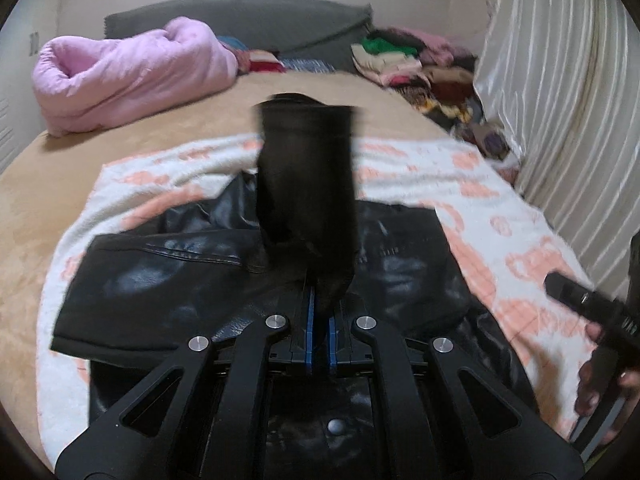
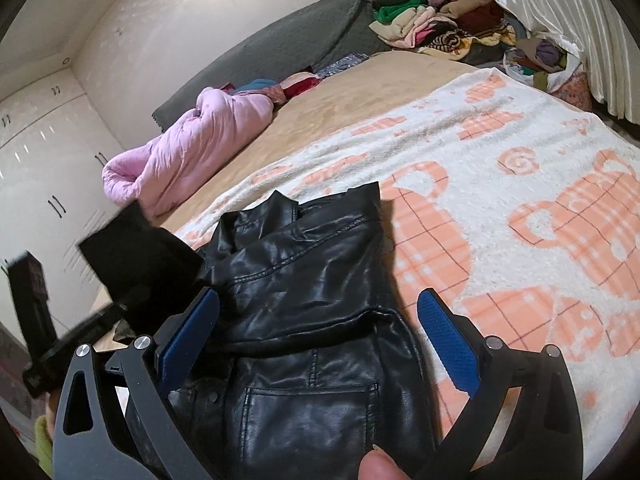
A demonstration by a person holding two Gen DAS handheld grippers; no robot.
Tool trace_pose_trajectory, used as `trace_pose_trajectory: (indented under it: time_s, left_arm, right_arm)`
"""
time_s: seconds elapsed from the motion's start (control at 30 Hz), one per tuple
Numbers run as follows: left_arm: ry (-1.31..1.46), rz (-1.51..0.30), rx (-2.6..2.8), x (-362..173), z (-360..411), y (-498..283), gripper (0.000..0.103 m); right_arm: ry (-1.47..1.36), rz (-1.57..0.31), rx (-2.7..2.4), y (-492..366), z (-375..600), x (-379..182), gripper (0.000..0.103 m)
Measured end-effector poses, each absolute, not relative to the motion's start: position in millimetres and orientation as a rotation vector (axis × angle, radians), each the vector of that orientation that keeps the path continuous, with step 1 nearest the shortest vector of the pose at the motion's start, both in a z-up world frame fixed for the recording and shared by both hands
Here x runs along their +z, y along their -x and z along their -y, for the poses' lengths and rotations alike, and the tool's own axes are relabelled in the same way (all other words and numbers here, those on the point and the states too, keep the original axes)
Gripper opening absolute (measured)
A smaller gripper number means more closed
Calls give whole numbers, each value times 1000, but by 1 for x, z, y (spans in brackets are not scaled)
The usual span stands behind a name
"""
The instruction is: Fold large clothes
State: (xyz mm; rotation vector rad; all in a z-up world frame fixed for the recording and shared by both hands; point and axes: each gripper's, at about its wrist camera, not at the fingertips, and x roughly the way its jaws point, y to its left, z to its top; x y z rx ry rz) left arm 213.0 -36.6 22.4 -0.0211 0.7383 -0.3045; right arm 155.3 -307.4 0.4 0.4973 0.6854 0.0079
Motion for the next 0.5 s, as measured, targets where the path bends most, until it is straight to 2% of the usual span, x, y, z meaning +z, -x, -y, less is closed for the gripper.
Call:
trace_pose_trajectory:
  time_s: [0.4,0.5]
  left_arm:
    - [-147,-904,-312,-45,86,-219,10]
    - [-197,-906,-298,-52,90,-211,16]
  right_arm:
    - [-526,-710,-7,-161,320,-12,99]
    - [-555,-730,36,-172,317,-16,99]
